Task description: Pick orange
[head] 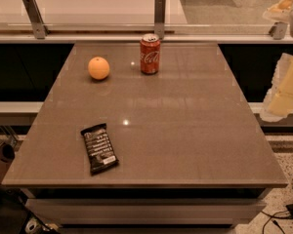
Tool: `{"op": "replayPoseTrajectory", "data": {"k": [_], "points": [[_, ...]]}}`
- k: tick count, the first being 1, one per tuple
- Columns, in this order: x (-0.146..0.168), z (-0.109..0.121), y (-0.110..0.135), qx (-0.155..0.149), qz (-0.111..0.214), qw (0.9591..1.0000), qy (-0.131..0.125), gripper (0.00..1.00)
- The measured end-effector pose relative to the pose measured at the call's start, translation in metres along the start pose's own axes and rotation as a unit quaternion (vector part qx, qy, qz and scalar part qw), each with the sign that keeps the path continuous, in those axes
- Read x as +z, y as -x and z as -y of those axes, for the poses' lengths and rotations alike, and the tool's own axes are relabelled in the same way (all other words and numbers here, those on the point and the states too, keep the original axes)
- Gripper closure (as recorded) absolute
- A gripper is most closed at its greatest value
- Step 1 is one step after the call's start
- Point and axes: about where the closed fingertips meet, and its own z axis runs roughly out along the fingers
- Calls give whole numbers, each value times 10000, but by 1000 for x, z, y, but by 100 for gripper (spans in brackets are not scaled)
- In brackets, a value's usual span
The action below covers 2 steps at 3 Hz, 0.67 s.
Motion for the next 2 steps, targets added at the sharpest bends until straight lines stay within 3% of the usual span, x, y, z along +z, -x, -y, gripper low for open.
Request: {"op": "replayPoseTrajectory", "data": {"k": [2], "points": [[-2,2,6,12,133,9999,-84,0]]}}
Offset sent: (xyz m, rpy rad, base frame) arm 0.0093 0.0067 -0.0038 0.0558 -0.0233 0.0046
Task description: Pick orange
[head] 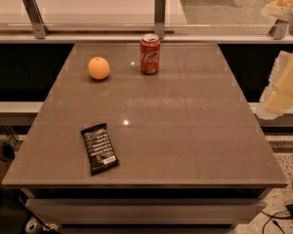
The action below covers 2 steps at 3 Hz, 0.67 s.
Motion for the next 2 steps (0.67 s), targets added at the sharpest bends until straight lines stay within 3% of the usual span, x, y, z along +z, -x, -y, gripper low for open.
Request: {"op": "replayPoseTrajectory", "data": {"k": [1,2], "points": [[12,1,12,154,343,9992,-139,0],[37,10,35,396,834,9952,-318,0]]}}
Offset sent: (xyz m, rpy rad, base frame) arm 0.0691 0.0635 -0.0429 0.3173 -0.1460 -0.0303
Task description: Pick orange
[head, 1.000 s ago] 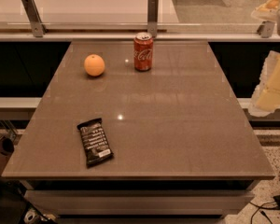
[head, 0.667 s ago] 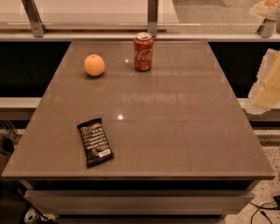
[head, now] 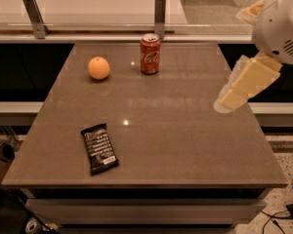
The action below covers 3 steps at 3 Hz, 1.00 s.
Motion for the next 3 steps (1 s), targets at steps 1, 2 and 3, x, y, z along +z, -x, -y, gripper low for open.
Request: {"op": "replayPoseTrajectory", "data": {"k": [1,2,3], "points": [[40,8,27,188,556,9982,-87,0],[84,21,60,370,1171,9924,-63,0],[120,33,89,566,1615,9852,63,0]]}}
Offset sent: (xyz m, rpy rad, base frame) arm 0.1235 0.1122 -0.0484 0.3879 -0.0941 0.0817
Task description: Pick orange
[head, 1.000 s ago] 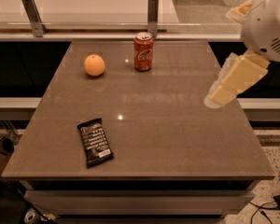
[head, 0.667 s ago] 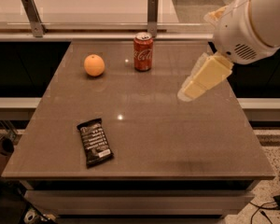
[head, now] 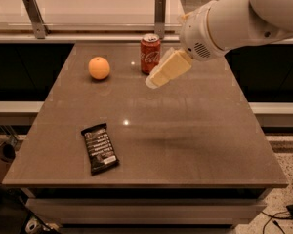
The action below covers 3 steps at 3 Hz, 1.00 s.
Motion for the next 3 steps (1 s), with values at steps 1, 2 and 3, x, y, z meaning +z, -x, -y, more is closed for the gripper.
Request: {"op": "replayPoseTrajectory", "data": {"k": [1,2,3], "points": [[31,4,14,232,147,9994,192,0],[55,-1,29,359,86,9982,469,0],[58,-4,34,362,93,9979,521,0]]}}
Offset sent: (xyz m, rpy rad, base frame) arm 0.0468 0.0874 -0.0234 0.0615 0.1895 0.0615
